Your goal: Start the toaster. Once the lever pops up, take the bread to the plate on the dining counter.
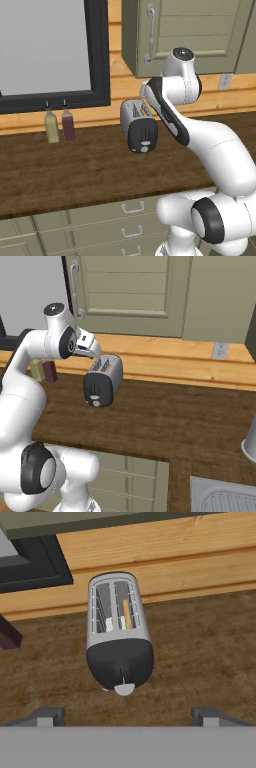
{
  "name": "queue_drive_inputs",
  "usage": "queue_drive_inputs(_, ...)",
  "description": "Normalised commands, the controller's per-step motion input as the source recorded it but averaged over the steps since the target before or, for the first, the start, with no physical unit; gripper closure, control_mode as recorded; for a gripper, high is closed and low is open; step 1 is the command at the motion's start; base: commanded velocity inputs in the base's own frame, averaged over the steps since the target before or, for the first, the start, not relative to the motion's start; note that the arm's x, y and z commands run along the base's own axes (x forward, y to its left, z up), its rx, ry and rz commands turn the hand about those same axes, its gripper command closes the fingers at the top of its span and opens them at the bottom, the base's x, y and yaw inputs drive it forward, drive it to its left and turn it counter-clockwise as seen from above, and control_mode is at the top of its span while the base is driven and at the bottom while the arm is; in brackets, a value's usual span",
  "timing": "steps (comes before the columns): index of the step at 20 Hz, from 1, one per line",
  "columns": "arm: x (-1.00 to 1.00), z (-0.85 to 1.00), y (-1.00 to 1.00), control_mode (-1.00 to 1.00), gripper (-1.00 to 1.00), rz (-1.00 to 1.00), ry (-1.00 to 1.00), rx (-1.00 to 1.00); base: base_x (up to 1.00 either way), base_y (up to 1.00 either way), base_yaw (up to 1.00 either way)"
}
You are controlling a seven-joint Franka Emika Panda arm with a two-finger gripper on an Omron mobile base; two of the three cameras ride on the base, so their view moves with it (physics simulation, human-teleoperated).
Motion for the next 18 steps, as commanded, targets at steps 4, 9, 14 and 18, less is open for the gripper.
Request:
queue_drive_inputs(4, 0.0, 0.0, 0.0, -1.0, -1.0, 0.0, 0.0, 0.0, 0.0, 0.0, 0.0)
queue_drive_inputs(9, 0.0, 0.0, 0.0, -1.0, -1.0, 0.0, 0.0, 0.0, 0.0, 0.0, 0.0)
queue_drive_inputs(14, 0.0, 0.0, 0.0, -1.0, -1.0, 0.0, 0.0, 0.0, 0.0, 0.0, 0.0)
queue_drive_inputs(18, 0.0, 0.0, 0.0, -1.0, -1.0, 0.0, 0.0, 0.0, 0.0, 0.0, 0.0)
